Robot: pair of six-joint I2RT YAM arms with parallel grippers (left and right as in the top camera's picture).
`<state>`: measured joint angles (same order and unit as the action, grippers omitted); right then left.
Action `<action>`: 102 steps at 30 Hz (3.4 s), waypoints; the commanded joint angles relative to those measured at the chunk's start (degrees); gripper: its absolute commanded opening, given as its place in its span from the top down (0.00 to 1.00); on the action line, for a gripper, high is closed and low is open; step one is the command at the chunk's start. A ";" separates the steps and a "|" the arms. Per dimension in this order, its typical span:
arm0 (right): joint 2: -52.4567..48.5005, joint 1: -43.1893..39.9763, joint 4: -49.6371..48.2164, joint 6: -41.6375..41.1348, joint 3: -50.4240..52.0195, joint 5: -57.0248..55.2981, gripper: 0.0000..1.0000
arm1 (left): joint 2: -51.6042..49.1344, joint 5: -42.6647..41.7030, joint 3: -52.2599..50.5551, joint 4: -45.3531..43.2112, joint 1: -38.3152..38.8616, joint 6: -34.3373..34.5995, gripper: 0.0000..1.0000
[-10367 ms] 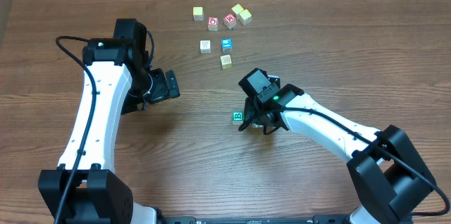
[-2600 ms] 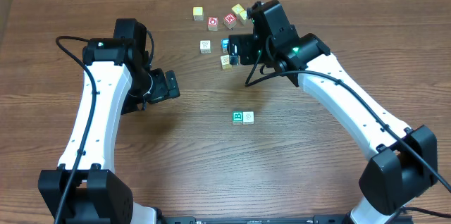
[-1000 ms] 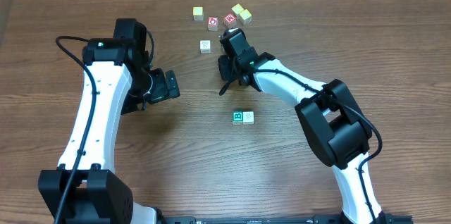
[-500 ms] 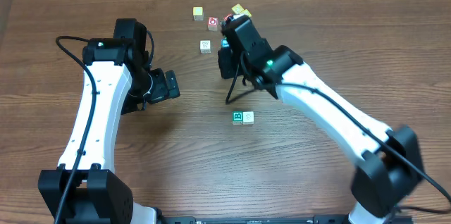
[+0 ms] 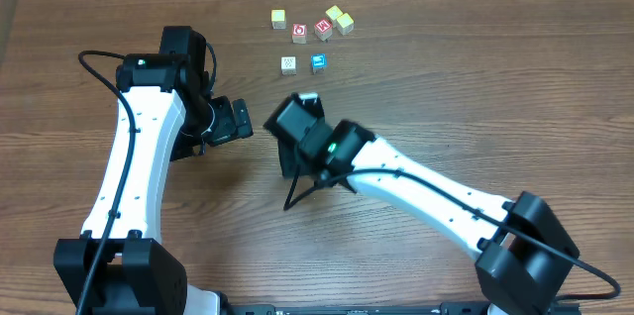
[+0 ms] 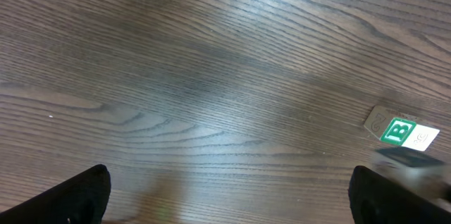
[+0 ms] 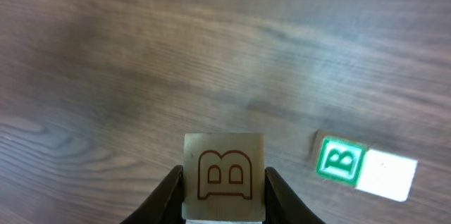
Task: Flip 4 blocks
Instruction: 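Carry the block to the front row and rotate the right gripper, then lower the block hammer face up left of the green 'B' block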
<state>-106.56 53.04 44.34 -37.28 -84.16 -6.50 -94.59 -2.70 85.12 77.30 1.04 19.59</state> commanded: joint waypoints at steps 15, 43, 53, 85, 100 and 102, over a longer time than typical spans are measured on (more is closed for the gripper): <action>-0.61 0.92 -9.60 -3.67 9.31 -4.39 0.60 | 0.52 0.59 1.18 -0.02 0.11 1.01 0.00; -0.66 2.32 -7.63 -6.25 14.64 6.62 0.96 | 0.52 0.59 1.18 -0.02 0.11 1.01 0.00; -0.83 2.51 -10.64 -6.21 16.63 0.48 0.96 | 0.52 0.61 1.18 -0.02 0.11 1.01 0.00; -0.81 2.40 -11.50 -4.31 12.22 -3.19 0.96 | 0.52 0.61 1.18 -0.02 0.11 1.01 0.00; -0.87 2.62 -5.57 -5.16 13.03 0.35 0.96 | 0.52 0.61 1.18 -0.02 0.11 1.01 0.00; -0.87 2.62 -6.60 -5.20 13.77 0.33 0.96 | 0.52 0.61 1.18 -0.02 0.11 1.01 0.00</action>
<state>-107.42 55.29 38.52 -42.02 -71.85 -6.20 -94.59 -2.70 85.12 77.30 1.04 19.59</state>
